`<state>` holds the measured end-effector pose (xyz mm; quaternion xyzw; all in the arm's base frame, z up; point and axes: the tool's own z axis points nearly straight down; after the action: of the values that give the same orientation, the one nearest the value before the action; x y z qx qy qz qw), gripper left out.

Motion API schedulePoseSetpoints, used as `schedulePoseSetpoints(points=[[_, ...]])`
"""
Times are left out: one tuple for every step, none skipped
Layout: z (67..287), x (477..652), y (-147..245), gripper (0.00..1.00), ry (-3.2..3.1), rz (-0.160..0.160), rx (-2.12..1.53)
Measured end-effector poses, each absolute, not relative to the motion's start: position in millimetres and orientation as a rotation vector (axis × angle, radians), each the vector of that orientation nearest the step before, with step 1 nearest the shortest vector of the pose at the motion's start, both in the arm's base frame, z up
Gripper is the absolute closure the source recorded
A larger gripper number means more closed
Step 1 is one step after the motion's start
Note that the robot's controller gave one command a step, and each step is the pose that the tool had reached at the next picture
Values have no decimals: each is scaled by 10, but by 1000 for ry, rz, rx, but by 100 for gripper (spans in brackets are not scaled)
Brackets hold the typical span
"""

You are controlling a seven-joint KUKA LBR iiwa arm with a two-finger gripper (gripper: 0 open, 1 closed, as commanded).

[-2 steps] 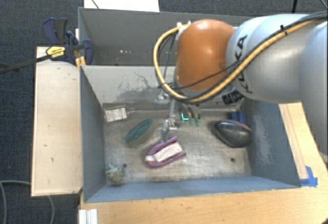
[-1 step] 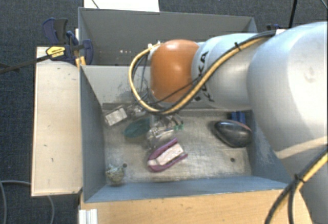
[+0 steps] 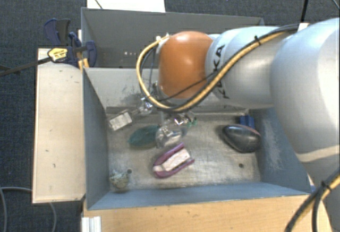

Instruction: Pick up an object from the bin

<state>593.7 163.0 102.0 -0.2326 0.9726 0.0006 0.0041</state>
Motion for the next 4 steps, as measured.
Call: schedulePoseSetpoints(points=[[1048,5916,1757,0,3010,3,-866],[705,5933,1511,0,3017,4,-860],[720,5945,1519,0,3018,4,-848],[737,5957,1520,100,3016,4,-843]])
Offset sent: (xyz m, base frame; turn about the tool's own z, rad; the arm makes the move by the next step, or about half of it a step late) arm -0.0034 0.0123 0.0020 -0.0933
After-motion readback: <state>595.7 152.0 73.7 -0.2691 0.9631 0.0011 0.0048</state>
